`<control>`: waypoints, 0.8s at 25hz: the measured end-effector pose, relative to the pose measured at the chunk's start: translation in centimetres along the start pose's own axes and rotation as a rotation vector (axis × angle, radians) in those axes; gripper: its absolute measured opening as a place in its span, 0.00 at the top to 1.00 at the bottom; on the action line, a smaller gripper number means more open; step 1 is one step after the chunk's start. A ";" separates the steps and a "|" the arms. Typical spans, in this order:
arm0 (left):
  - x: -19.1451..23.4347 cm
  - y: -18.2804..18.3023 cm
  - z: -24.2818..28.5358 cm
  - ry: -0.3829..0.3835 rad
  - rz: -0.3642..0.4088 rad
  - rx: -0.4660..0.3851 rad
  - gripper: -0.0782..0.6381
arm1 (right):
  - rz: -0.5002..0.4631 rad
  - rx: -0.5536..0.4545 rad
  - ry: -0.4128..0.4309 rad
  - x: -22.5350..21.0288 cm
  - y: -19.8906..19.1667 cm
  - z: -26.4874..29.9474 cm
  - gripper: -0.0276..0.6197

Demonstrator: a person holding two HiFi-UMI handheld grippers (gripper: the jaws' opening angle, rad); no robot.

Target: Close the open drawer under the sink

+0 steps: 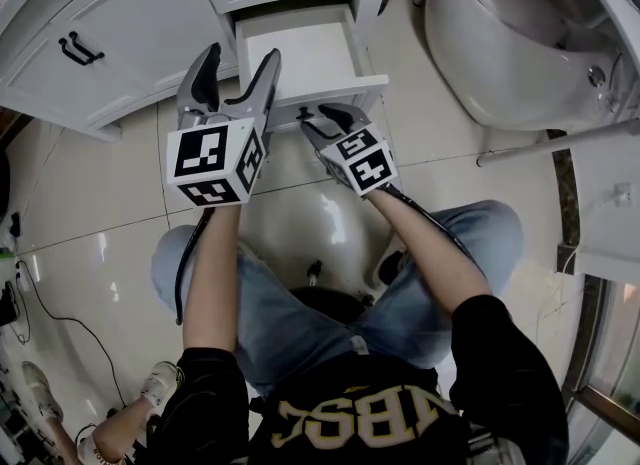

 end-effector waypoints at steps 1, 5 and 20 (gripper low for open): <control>0.3 -0.1 0.3 -0.003 -0.004 0.005 0.42 | -0.012 0.007 0.011 0.0 -0.1 0.5 0.70; 1.2 -0.2 1.1 0.000 -0.026 0.012 0.42 | -0.079 0.039 0.046 0.2 -0.3 2.0 0.83; 3.8 -2.4 3.4 0.010 -0.068 0.095 0.42 | -0.139 0.035 -0.102 -4.7 1.9 7.4 0.84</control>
Point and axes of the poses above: the fingertips, and each gripper's own axes: z forward along the fingers, x to its left, y out of its top, the point moved 2 cm from there along -z, backward along the fingers, and after that the axes turned 15 degrees about -z, right-handed, at the moved point
